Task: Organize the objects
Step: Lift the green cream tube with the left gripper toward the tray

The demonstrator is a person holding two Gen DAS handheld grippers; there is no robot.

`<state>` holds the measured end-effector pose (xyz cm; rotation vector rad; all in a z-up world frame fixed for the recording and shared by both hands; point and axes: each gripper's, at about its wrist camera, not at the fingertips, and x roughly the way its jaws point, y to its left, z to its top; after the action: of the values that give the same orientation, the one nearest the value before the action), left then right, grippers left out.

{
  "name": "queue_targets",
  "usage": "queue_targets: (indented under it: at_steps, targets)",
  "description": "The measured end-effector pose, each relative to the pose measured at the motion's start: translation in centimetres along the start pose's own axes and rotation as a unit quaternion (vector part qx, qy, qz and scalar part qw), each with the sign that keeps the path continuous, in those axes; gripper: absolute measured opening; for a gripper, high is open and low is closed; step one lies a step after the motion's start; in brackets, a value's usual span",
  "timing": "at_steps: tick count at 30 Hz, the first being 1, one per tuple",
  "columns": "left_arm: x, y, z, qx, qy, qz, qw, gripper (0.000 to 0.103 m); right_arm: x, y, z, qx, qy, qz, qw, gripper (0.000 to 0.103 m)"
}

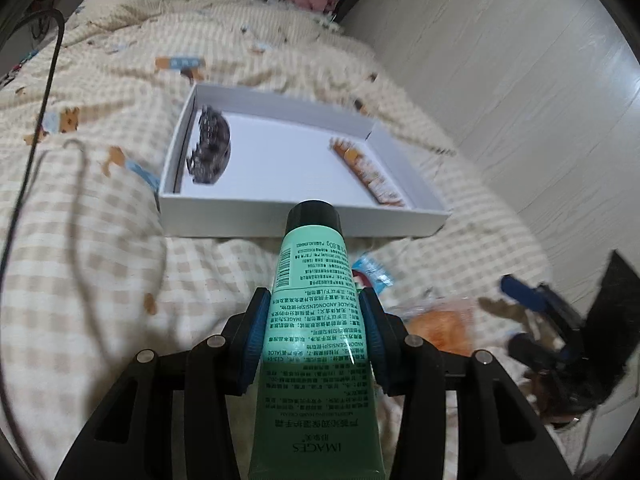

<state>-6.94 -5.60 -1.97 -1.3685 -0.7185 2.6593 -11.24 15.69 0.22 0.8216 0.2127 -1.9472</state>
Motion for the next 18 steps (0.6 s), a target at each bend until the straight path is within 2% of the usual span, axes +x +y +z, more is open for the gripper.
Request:
queue_targets:
  at_steps: [3,5,10,14,18]
  targets:
    - [-1.6,-0.5,-0.4,0.004,-0.017,-0.008,0.9998,0.049,0.0,-0.1,0.0,0.0,-0.002,0.001,1.0,0.073]
    - [-3.0,-0.7,-1.1,0.014,-0.024,0.001,0.9996,0.049,0.0,-0.1,0.1,0.0,-0.002,0.003,1.0,0.073]
    - [-4.9,-1.0,-3.9,0.027,-0.012,0.033,0.999,0.049,0.1,-0.1,0.1,0.0,-0.002,0.002,1.0,0.073]
    - [-4.7,-0.6,-5.1,0.026,-0.032,0.086,0.9955,0.049,0.1,0.1,0.2,-0.003,-0.002,0.001,1.0,0.073]
    - [-4.0,0.0,-5.8,0.021,-0.05,0.081,0.9952,0.049,0.3,0.1,0.2,-0.001,0.002,0.0,1.0,0.073]
